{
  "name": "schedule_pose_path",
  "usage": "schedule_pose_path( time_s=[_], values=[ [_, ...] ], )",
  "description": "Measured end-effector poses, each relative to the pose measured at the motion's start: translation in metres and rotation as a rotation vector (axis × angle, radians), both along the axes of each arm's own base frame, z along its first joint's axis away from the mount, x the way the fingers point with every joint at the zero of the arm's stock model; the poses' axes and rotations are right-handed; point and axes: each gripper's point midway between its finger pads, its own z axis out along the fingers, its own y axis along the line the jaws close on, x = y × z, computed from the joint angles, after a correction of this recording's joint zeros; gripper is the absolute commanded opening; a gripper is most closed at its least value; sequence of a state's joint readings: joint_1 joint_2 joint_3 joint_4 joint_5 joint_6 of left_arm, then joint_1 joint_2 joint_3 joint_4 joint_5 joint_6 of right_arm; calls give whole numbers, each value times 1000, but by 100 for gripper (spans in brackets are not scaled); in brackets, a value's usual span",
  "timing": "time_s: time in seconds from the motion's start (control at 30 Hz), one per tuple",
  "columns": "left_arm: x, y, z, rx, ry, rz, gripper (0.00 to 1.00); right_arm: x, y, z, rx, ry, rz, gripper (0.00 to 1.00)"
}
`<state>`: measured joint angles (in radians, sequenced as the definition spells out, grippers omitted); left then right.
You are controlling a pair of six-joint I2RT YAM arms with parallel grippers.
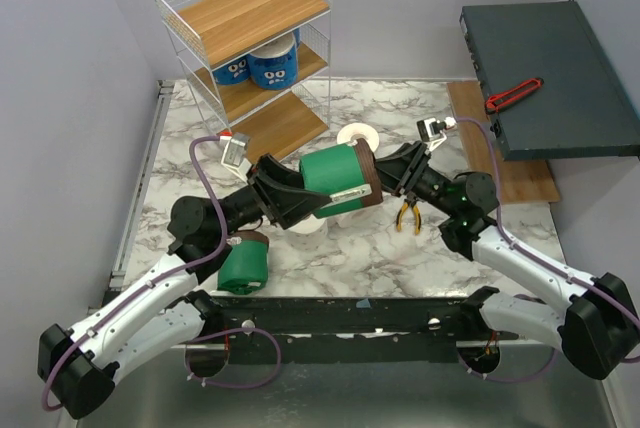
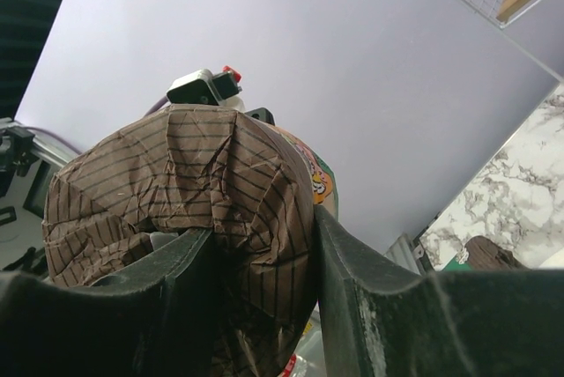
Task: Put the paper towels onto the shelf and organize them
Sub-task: Place the paper towel on the shelf.
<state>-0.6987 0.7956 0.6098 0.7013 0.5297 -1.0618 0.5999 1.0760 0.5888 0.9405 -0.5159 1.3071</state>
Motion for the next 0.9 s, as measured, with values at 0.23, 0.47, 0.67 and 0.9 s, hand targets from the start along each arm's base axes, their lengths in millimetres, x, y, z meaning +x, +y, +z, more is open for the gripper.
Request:
schedule_pose_path(
  time_s=[0.23, 0.47, 0.67, 0.9],
  values=[
    [0, -2, 0, -3, -4, 3, 65, -1, -2, -1, -23, -19, -23, 43],
    [7, -4, -3, 0, 15, 24, 51, 5, -5, -7, -61, -23, -76, 43],
    [10, -6, -7, 2, 22, 29, 30, 4, -5, -9, -74, -25, -76, 45],
    [4, -6, -6, -16, 20, 10, 17, 3, -3, -14, -93, -19, -66, 71]
  ],
)
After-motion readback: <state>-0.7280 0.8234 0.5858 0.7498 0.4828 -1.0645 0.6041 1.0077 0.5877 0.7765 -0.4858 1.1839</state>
